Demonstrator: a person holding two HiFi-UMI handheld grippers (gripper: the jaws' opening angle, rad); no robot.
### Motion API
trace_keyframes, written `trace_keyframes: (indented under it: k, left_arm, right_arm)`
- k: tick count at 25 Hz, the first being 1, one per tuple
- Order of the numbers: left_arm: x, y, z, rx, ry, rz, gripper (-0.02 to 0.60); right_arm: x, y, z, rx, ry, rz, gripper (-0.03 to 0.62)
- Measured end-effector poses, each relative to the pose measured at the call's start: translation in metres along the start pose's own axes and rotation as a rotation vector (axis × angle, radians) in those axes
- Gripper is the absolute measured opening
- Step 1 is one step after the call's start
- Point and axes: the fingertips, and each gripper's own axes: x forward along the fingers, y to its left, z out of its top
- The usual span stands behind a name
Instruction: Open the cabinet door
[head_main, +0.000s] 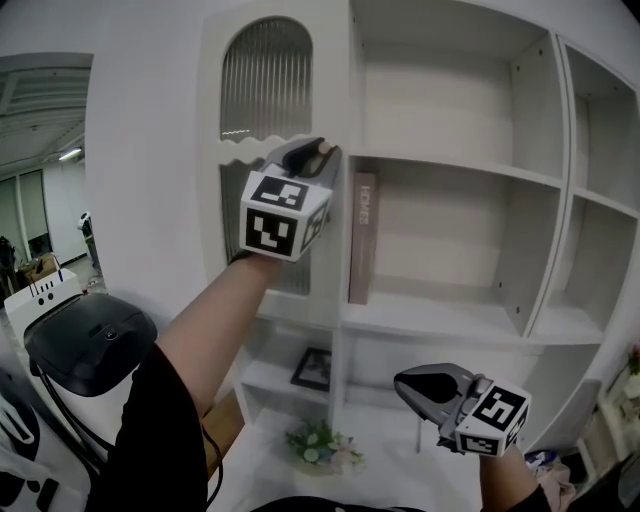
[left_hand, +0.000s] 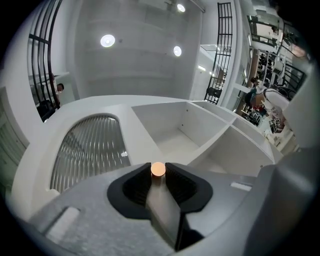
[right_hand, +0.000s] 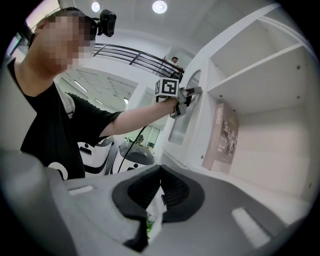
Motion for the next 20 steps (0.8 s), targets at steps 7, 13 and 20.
trace_keyframes:
  k: [7, 13, 20]
  left_arm:
    - [-0.001, -0.001, 0.000, 0.011, 0.008, -0.031, 0.081]
    - [-0.008, -0.001, 0.005, 0.038, 0.025, -0.067, 0.078]
    - [-0.028, 0.003, 0.017, 0.029, 0.024, -0.095, 0.078]
  right_arm:
    - [0.007, -0.002, -0.010, 0.025, 0.007, 0.009, -0.006]
    - [0.013, 0.006, -0.011, 0.017, 0.022, 0.013, -0.006]
    - [0.022, 0.033, 0.004, -0.030, 0.053, 0.021, -0.006]
